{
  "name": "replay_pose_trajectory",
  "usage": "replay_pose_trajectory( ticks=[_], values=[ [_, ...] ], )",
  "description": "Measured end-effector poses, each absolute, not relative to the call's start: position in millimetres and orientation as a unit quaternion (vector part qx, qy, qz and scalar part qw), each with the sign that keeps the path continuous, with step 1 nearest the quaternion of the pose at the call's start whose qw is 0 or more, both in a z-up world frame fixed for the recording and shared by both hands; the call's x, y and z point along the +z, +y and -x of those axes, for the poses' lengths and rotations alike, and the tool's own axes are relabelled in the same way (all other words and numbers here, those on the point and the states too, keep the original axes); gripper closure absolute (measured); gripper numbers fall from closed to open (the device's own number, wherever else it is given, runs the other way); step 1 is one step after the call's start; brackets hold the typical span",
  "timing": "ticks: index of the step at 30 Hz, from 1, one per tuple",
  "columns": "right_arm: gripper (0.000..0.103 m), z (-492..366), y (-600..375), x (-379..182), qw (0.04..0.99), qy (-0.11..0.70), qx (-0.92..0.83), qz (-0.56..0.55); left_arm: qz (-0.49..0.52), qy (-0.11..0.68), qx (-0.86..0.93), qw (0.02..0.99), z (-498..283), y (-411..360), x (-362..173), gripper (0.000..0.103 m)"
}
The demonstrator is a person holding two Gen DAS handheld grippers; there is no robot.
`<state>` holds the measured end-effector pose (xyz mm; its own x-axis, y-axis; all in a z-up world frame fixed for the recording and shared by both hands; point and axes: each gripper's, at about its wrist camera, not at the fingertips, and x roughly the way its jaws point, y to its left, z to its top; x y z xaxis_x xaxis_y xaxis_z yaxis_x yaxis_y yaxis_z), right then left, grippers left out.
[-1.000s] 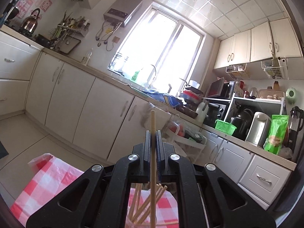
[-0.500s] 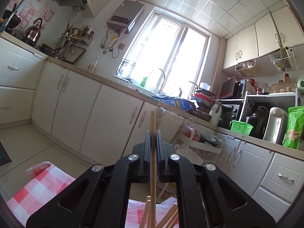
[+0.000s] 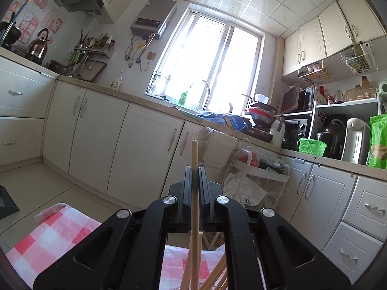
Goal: Organize utensils
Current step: 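Lift the left tool's stick over the glass jar while the right tool holds its stick, then lower the left tool's stick into the jar and open the left tool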
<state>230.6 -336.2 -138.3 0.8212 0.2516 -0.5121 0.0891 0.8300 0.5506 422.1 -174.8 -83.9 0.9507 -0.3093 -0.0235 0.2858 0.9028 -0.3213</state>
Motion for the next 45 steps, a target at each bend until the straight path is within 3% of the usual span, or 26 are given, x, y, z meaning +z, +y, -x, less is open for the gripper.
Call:
replay_pose_trajectory(
  ticks=[18,28,30,32,37,41,45],
  values=[
    [0.097,-228,-337,-138,0.91,0.293,0.043,-0.291,0.161,0.048,-0.151,0.974,-422,-167,-89,0.098],
    [0.097,-227,-334,-134,0.916,0.283,0.036,-0.281,0.1,0.106,-0.173,0.974,-401,-167,-101,0.098],
    [0.097,-227,-332,-134,0.919,0.28,0.032,-0.275,0.087,0.12,-0.182,0.972,-392,-163,-99,0.093],
    [0.097,-225,-331,-132,0.922,0.271,0.032,-0.274,0.078,0.14,-0.182,0.97,-382,-157,-95,0.071],
    [0.097,-210,-329,-110,0.944,0.201,0.025,-0.259,0.093,0.177,-0.162,0.966,-337,-116,-67,0.039],
    [0.097,-210,-308,-72,0.961,0.126,0.04,-0.243,0.162,0.216,-0.107,0.957,-292,-64,-44,0.024],
    [0.097,-246,-274,-40,0.971,0.074,0.066,-0.216,0.229,0.199,-0.072,0.95,-244,-23,-41,0.021]
  ],
)
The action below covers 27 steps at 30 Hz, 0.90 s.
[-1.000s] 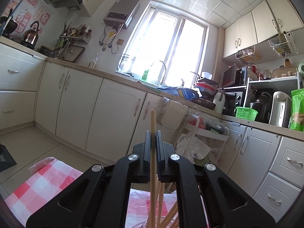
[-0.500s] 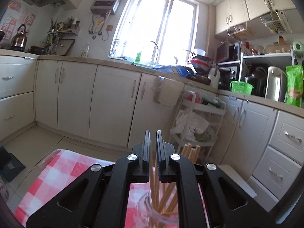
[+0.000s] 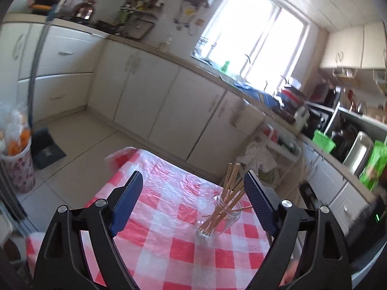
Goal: Organize utensils
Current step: 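Lower the left tool's stick into the jar and open the left tool, then lower the right tool's stick into the jar and open the right tool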
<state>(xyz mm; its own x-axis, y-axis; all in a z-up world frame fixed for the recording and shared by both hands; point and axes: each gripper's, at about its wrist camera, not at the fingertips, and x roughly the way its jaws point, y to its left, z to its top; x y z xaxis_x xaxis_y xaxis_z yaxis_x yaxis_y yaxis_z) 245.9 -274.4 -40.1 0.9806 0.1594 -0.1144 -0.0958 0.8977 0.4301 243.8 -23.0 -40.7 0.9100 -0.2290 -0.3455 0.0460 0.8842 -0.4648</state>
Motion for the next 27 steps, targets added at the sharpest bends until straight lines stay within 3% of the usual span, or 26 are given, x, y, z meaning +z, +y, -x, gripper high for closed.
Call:
replay_pose_trajectory(
  ticks=[13,27],
  values=[
    [0.097,-352,-228,-74,0.997,0.03,-0.028,-0.069,0.255,0.226,-0.112,0.934,-244,-3,-61,0.021],
    [0.097,-353,-212,-100,0.998,0.003,-0.058,0.02,0.259,0.236,-0.126,0.928,-259,-7,-67,0.021]
  ],
)
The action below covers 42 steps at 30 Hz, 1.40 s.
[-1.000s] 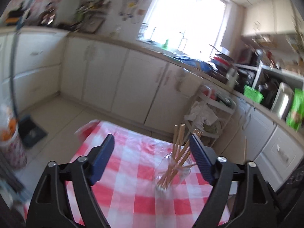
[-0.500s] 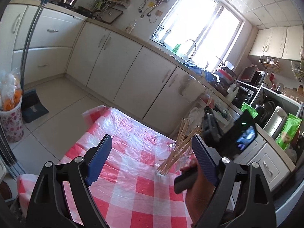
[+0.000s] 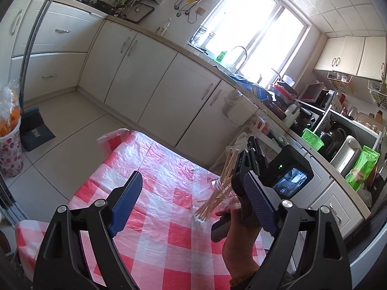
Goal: Organize utensils
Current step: 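Lower the right tool's stick into the jar and open the right tool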
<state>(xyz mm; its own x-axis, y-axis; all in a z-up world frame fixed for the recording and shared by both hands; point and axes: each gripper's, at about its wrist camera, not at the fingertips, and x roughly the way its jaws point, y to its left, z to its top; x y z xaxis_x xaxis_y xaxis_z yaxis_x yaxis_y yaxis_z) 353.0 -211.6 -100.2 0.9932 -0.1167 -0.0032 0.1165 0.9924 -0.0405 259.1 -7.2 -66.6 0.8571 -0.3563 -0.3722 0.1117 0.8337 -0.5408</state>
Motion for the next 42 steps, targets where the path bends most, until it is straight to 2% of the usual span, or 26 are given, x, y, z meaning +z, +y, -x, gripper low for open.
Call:
replay_pose_trajectory(
  ticks=[13,15,16,17,21,24,26,29,33,36,37,39,42],
  values=[
    [0.096,-338,-207,-119,0.996,0.025,-0.061,0.053,0.253,0.241,-0.121,0.929,-260,-12,-69,0.021],
    [0.089,-334,-206,-120,0.997,0.029,-0.056,0.053,0.251,0.241,-0.119,0.93,-260,-12,-70,0.021],
    [0.078,-332,-207,-120,0.997,0.03,-0.056,0.051,0.249,0.24,-0.117,0.931,-260,-13,-70,0.021],
    [0.074,-331,-207,-119,0.997,0.031,-0.055,0.048,0.247,0.241,-0.116,0.931,-259,-14,-70,0.021],
    [0.073,-319,-208,-109,0.998,0.028,-0.049,0.036,0.239,0.241,-0.111,0.934,-258,-16,-70,0.021],
    [0.067,-308,-212,-92,0.998,0.014,-0.052,0.026,0.237,0.243,-0.106,0.935,-257,-15,-70,0.021],
    [0.061,-308,-217,-73,0.998,0.003,-0.056,0.014,0.237,0.244,-0.104,0.935,-255,-15,-70,0.021],
    [0.061,-325,-221,-38,0.999,-0.003,-0.045,0.009,0.234,0.245,-0.104,0.935,-252,-15,-70,0.021],
    [0.061,-373,-228,-11,0.996,0.073,-0.046,0.004,0.23,0.244,-0.104,0.936,-250,-15,-69,0.021],
    [0.062,-401,-232,-23,0.984,0.17,-0.058,0.014,0.236,0.25,-0.1,0.934,-252,-12,-71,0.021],
    [0.066,-404,-232,-31,0.979,0.194,-0.058,0.018,0.239,0.252,-0.099,0.932,-253,-10,-72,0.021],
    [0.066,-401,-234,-43,0.975,0.215,-0.057,0.01,0.244,0.253,-0.097,0.931,-253,-8,-72,0.021],
    [0.066,-378,-236,-44,0.98,0.193,-0.041,-0.009,0.24,0.25,-0.097,0.933,-250,-11,-71,0.021]
  ],
)
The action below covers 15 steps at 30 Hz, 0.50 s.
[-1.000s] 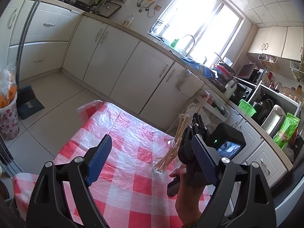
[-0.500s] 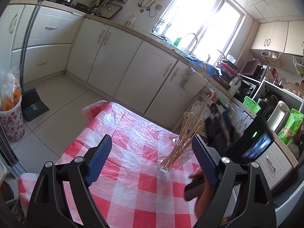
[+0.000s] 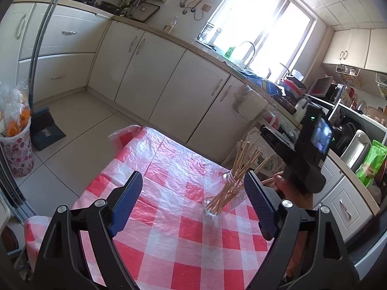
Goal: Organize utensils
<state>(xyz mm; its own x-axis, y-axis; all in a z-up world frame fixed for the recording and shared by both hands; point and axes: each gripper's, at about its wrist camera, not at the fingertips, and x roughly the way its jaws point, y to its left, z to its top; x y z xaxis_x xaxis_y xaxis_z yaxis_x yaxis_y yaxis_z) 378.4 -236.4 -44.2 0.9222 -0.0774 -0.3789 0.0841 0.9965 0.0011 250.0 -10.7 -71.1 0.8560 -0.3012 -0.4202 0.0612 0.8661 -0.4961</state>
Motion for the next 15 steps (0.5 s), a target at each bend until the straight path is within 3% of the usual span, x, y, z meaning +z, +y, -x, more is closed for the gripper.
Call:
replay_pose_trajectory(
  ticks=[7,13,15],
  values=[
    [0.06,-296,-258,7,0.991,0.114,-0.023,-0.072,0.224,0.232,-0.094,0.942,-243,-15,-64,0.02],
    [0.04,-211,-259,10,0.985,0.158,-0.023,-0.061,0.194,0.252,-0.081,0.944,-230,-17,-50,0.014],
    [0.039,-182,-256,4,0.981,0.186,-0.015,-0.061,0.18,0.255,-0.076,0.947,-217,-17,-44,0.013]
  ],
)
